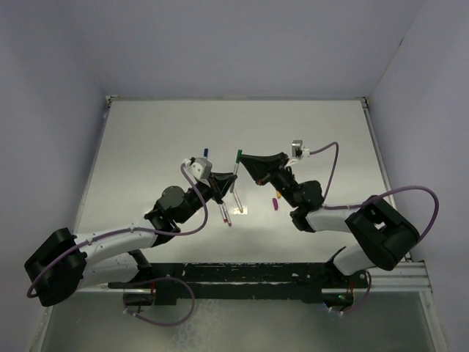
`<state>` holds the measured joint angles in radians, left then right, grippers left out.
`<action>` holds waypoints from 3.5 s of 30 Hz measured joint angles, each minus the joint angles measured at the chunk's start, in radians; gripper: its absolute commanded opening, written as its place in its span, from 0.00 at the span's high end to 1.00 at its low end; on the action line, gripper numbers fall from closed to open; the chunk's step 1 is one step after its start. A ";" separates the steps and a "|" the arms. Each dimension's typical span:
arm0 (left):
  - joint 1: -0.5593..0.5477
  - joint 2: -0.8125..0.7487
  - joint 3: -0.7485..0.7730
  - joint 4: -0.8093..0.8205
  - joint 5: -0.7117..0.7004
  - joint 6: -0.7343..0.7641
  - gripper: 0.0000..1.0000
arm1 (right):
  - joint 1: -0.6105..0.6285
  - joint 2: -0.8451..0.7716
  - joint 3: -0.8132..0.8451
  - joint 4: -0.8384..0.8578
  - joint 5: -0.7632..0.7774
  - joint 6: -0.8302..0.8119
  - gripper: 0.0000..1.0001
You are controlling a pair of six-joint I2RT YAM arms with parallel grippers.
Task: Insert the pens into the pen caps
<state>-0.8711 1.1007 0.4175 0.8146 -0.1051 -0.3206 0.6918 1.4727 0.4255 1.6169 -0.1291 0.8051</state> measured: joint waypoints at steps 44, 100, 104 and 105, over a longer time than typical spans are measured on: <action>0.130 0.025 0.033 -0.106 0.227 0.029 1.00 | 0.021 -0.322 0.135 -0.626 0.120 -0.280 0.55; 0.145 0.100 0.071 -0.071 0.239 0.025 1.00 | 0.008 -0.150 0.190 -0.594 0.085 -0.229 0.74; 0.144 0.098 0.047 -0.053 0.228 0.022 1.00 | 0.014 -0.153 0.208 -0.639 0.082 -0.250 0.54; 0.144 0.098 0.040 -0.054 0.226 0.021 1.00 | 0.016 -0.156 0.209 -0.650 0.082 -0.259 0.51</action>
<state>-0.7269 1.1992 0.4572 0.7609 0.1211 -0.3000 0.7082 1.3163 0.6350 0.9672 -0.0471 0.5461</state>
